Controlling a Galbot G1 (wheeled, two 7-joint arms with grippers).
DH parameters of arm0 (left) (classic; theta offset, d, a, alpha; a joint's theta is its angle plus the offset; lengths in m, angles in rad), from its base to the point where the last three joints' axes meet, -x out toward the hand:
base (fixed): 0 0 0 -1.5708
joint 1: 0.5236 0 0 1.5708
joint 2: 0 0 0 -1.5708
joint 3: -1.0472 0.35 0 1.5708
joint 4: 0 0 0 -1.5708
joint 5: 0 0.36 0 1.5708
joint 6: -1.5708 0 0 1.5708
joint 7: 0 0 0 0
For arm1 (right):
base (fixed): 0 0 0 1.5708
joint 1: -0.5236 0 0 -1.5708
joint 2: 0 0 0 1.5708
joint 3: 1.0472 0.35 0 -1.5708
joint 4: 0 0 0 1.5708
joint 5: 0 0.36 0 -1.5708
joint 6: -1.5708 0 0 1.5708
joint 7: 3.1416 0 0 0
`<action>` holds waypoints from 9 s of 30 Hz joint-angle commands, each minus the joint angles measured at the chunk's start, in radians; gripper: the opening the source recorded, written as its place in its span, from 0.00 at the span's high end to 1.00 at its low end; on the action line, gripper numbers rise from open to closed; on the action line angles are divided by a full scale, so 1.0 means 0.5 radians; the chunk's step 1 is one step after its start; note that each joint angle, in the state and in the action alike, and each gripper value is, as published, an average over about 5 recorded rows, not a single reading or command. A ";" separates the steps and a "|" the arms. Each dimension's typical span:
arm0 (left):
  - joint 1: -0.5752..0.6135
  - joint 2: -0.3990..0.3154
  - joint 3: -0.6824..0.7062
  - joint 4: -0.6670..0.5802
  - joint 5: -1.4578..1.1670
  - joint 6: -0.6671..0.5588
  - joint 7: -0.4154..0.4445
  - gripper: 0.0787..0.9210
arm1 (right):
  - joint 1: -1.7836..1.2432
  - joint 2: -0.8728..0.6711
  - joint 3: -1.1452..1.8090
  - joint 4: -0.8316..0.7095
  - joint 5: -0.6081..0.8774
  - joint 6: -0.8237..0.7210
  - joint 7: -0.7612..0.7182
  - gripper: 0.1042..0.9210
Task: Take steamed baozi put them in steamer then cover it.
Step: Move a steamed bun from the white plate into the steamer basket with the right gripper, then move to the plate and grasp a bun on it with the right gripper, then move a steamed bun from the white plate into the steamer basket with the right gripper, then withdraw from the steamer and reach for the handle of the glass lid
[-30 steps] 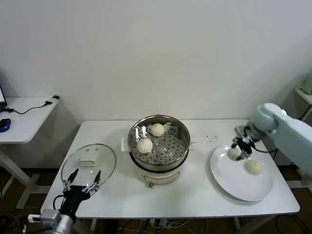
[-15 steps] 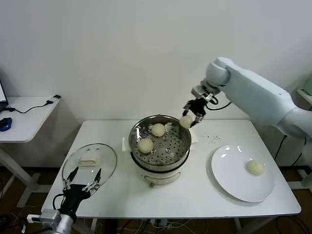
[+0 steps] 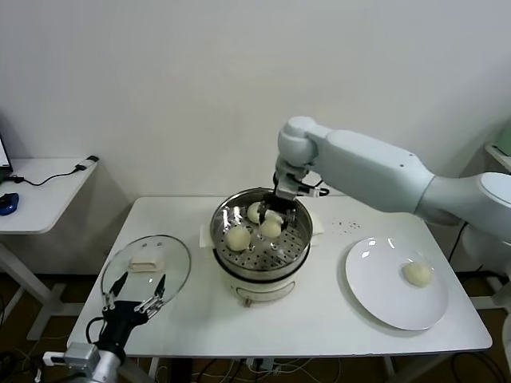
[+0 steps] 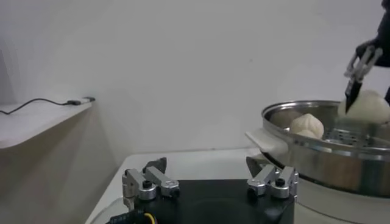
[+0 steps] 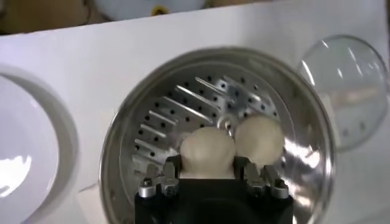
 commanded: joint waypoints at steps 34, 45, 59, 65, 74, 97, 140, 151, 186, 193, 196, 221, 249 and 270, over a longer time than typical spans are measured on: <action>-0.008 0.005 0.003 -0.010 -0.024 0.014 0.011 0.12 | -0.105 -0.439 0.450 0.260 0.021 -0.495 -0.124 0.12; -0.004 0.031 0.018 -0.013 -0.056 0.028 0.030 0.12 | -0.234 -1.109 0.841 0.083 0.092 -1.651 -0.218 0.12; 0.024 0.024 0.031 -0.021 -0.065 0.046 0.044 0.12 | -1.207 -1.260 1.619 -0.065 -0.511 -1.288 -0.185 0.12; 0.048 0.017 0.010 -0.025 -0.053 0.043 0.044 0.12 | -1.406 -1.017 1.853 -0.355 -0.784 -0.988 -0.113 0.12; 0.078 0.019 -0.038 -0.024 -0.050 0.048 0.041 0.12 | -1.589 -0.813 2.111 -0.578 -1.118 -0.783 -0.072 0.12; 0.063 0.007 -0.020 0.004 -0.013 0.053 0.046 0.12 | -1.592 -0.748 2.167 -0.712 -1.222 -0.747 0.012 0.12; -0.014 0.031 0.039 0.024 -0.005 0.026 0.035 0.12 | -0.226 -0.864 0.776 0.068 0.121 -1.528 -0.246 0.36; -0.020 0.069 0.012 0.011 -0.003 0.037 0.021 0.12 | 0.158 -0.209 0.321 -0.137 0.379 -1.744 -0.218 0.36; -0.074 0.055 0.014 0.020 -0.097 0.041 0.026 0.12 | -0.109 0.186 0.059 -0.516 0.060 -1.722 -0.079 0.36; -0.075 0.051 0.016 0.021 -0.095 0.041 0.027 0.12 | -0.125 0.185 0.058 -0.512 0.058 -1.728 -0.055 0.33; -0.078 0.051 0.018 0.024 -0.094 0.041 0.027 0.12 | -0.121 0.178 0.057 -0.504 0.077 -1.738 -0.032 0.25; -0.141 0.051 0.018 0.050 -0.234 0.042 -0.122 0.12 | -0.686 -0.760 1.451 0.294 0.816 -1.940 1.330 0.12; -0.424 0.255 0.013 0.451 0.276 -0.451 -0.260 0.12 | -3.597 0.337 3.929 1.154 1.155 -0.892 2.304 0.12; -0.468 0.812 0.091 1.093 2.916 -0.941 -0.841 0.12 | -3.684 0.331 3.814 1.173 1.176 -0.820 2.302 0.12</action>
